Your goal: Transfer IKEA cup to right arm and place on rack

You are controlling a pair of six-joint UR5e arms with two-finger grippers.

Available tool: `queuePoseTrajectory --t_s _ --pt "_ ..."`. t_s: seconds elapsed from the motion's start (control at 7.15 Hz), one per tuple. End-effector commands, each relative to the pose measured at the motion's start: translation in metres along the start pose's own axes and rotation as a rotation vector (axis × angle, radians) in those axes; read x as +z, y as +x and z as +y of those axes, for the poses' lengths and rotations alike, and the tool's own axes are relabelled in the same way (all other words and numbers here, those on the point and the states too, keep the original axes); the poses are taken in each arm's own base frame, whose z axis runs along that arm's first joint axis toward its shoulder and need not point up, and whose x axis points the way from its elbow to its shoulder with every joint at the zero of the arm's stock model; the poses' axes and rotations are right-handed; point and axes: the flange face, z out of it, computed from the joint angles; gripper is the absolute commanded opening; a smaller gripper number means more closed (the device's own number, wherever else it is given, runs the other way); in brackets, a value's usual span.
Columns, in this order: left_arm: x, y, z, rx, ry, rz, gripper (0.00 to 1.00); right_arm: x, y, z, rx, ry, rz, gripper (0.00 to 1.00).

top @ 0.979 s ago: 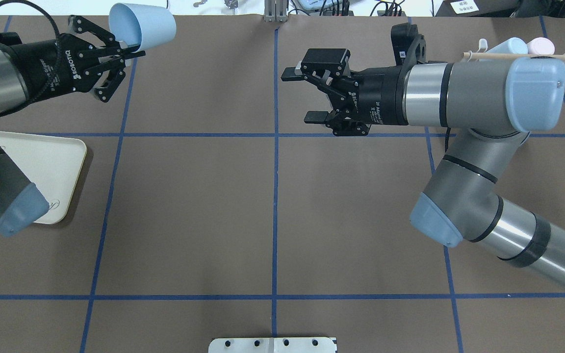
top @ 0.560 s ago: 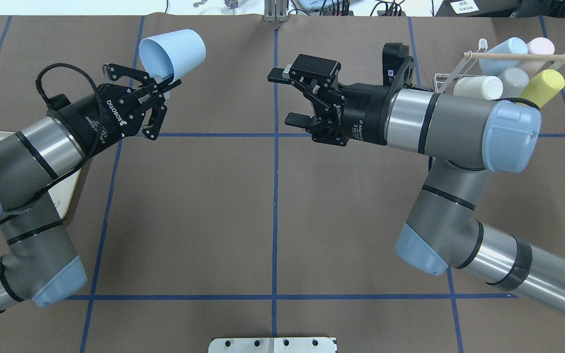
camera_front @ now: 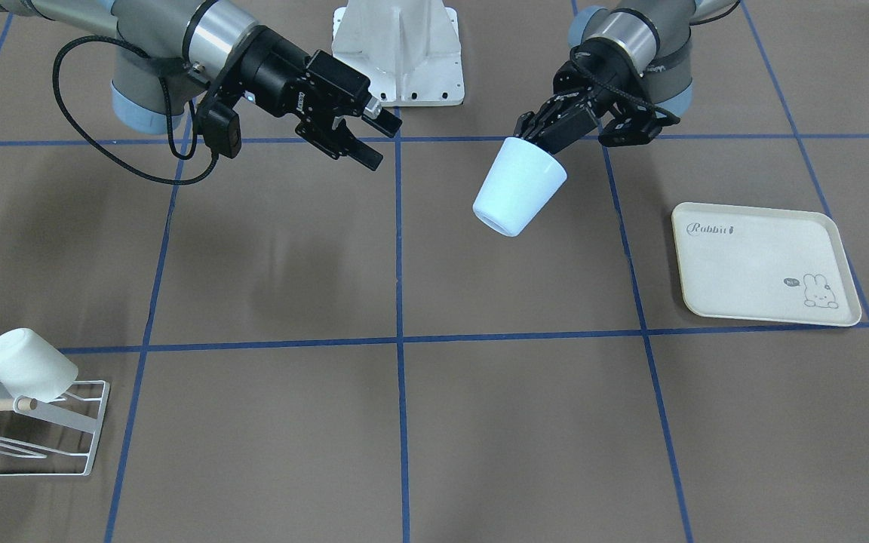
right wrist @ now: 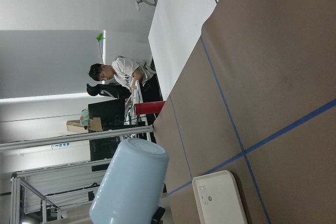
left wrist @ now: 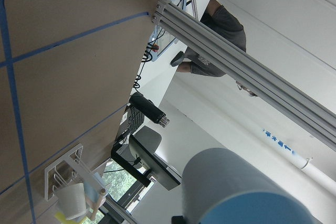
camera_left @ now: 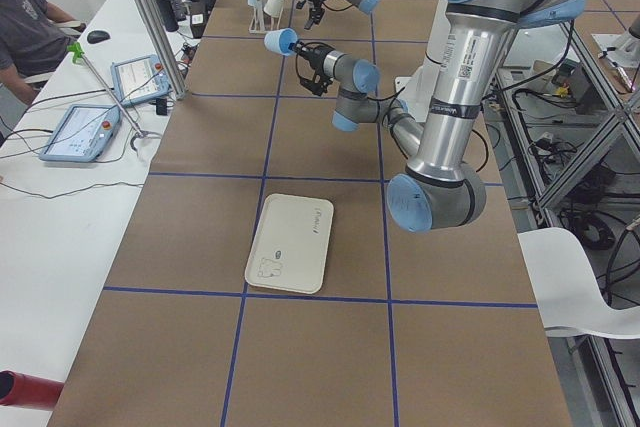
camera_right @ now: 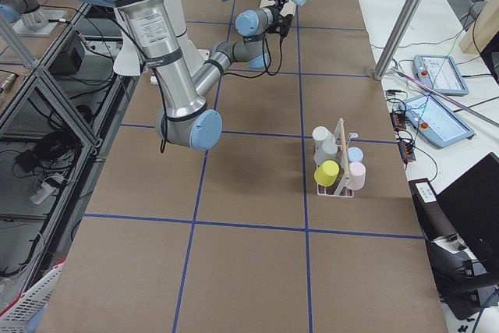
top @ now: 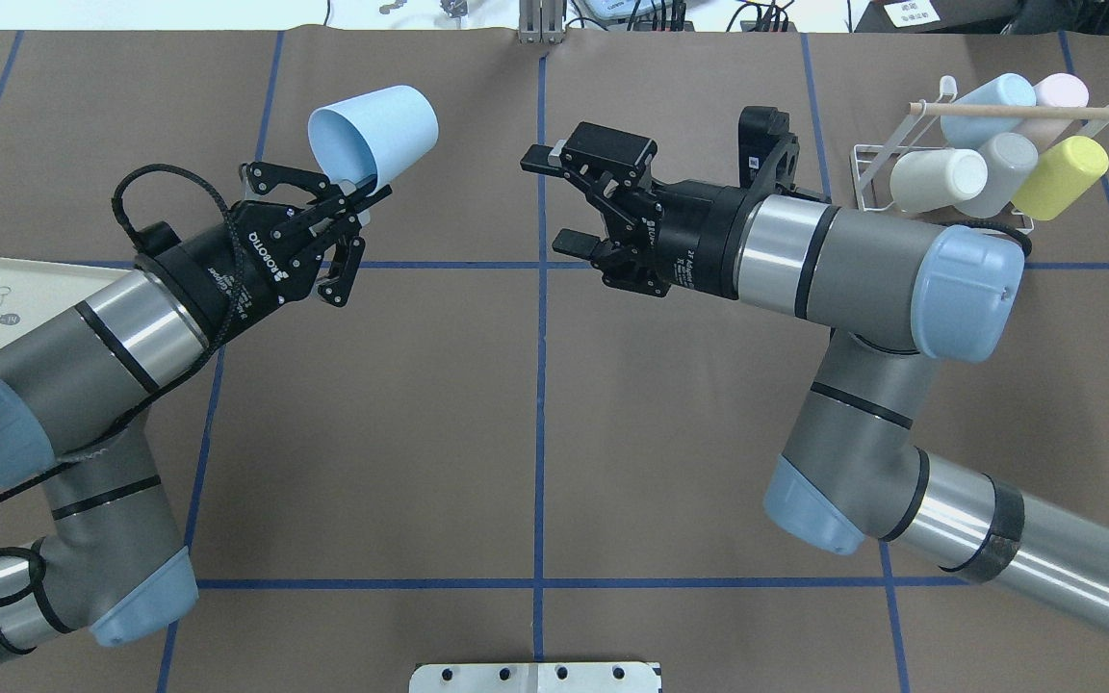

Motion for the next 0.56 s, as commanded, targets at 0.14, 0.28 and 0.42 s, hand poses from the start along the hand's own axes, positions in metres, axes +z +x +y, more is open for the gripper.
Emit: queuePoseTrajectory --t_s 0.14,0.28,0.42 --pt "0.011 -0.027 0.042 -0.054 -0.056 0.021 0.00 0.007 -0.002 0.002 0.007 -0.004 -0.009 1.00" --pt "0.011 -0.028 0.046 -0.058 -0.074 0.027 0.00 0.006 -0.002 0.002 0.007 -0.008 -0.020 1.00" --pt "0.007 -0.027 0.047 -0.064 -0.097 0.047 0.00 0.005 -0.003 0.002 0.023 -0.012 -0.028 1.00"
